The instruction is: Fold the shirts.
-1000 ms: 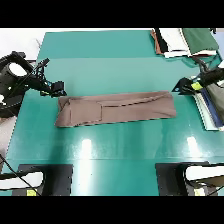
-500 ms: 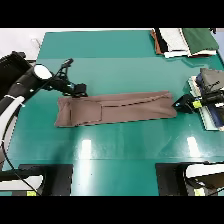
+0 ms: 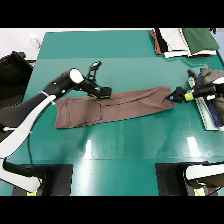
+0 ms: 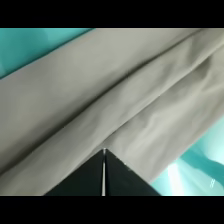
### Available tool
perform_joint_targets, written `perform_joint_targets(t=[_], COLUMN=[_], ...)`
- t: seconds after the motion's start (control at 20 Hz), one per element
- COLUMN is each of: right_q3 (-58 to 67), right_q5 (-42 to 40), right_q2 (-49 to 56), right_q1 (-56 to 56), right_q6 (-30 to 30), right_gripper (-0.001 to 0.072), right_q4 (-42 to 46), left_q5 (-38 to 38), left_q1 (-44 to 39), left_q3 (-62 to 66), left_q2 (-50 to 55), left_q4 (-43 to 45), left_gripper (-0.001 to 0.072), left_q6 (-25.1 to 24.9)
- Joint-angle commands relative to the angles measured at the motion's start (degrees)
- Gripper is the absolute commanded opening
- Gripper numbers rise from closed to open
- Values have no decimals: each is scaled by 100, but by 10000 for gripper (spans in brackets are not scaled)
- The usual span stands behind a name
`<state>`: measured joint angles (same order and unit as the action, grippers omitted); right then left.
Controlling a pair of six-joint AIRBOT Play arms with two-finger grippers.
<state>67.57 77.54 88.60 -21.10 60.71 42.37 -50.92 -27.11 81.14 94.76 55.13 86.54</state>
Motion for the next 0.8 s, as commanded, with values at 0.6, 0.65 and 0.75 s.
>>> perform_joint_targets(t=[0.6, 0.65, 0.75], right_q3=[2494, 2507, 2505], right_q5=[157, 101, -72], right_q2=[-1298, -1300, -1296], right_q1=[2511, 2664, 2955], right_q6=[1145, 1161, 1235], right_gripper=[16, 16, 16], right_q4=[-378, -385, -380], left_q5=[258, 162, -223], left_q1=[-636, -568, -337], left_q3=[1102, 1106, 1276], left_q2=[1432, 1414, 1397], left_q4=[-151, -114, -105], left_gripper=[28, 28, 27], left_q6=[177, 175, 199])
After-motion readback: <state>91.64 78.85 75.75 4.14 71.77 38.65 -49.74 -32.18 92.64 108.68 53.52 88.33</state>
